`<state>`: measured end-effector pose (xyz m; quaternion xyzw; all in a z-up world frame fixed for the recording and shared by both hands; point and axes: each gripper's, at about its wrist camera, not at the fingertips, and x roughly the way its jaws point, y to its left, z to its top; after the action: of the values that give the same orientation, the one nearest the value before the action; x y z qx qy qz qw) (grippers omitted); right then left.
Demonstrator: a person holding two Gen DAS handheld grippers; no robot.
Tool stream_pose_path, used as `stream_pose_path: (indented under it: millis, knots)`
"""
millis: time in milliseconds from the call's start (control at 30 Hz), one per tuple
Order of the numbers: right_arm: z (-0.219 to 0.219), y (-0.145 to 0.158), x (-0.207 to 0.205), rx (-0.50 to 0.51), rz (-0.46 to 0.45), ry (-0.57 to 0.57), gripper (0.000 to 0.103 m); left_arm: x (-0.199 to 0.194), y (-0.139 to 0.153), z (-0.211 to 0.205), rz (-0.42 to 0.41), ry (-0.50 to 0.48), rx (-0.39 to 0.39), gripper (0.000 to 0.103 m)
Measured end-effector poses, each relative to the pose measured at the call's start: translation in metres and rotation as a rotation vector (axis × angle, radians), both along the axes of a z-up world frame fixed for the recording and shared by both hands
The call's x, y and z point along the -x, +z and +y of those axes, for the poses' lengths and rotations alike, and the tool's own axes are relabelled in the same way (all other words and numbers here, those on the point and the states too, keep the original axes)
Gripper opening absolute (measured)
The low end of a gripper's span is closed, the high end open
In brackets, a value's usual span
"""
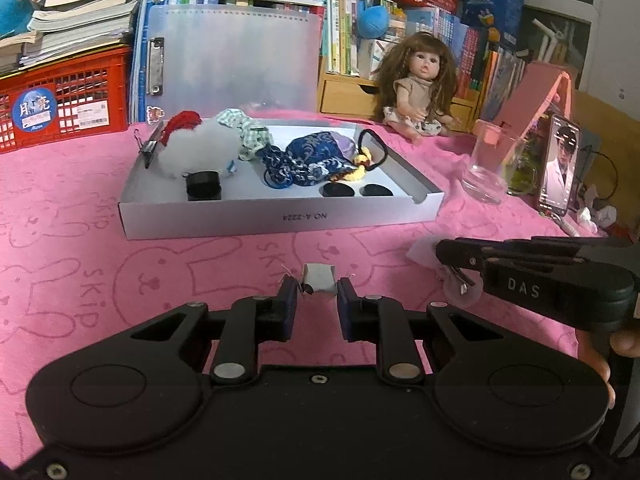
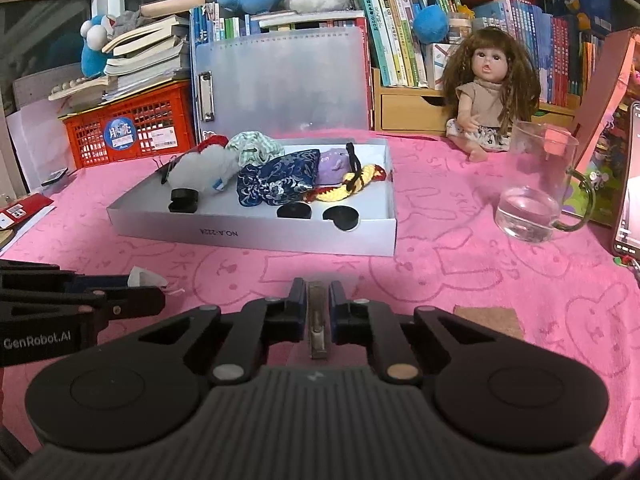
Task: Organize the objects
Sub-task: 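Carry the paper scrap into the tray with the left gripper while the right carries the clip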
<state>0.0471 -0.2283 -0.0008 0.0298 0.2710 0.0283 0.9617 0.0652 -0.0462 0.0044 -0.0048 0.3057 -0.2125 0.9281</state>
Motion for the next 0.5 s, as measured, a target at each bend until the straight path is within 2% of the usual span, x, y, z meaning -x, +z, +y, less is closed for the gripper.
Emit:
stream_pose_path:
  millis: [500]
  knots:
    - [0.0055, 0.0088, -0.0026, -0.009, -0.024, 0.013, 0.013, -0.0097, 0.0101, 0.0105, -0.029, 0.048, 0.013, 0.02]
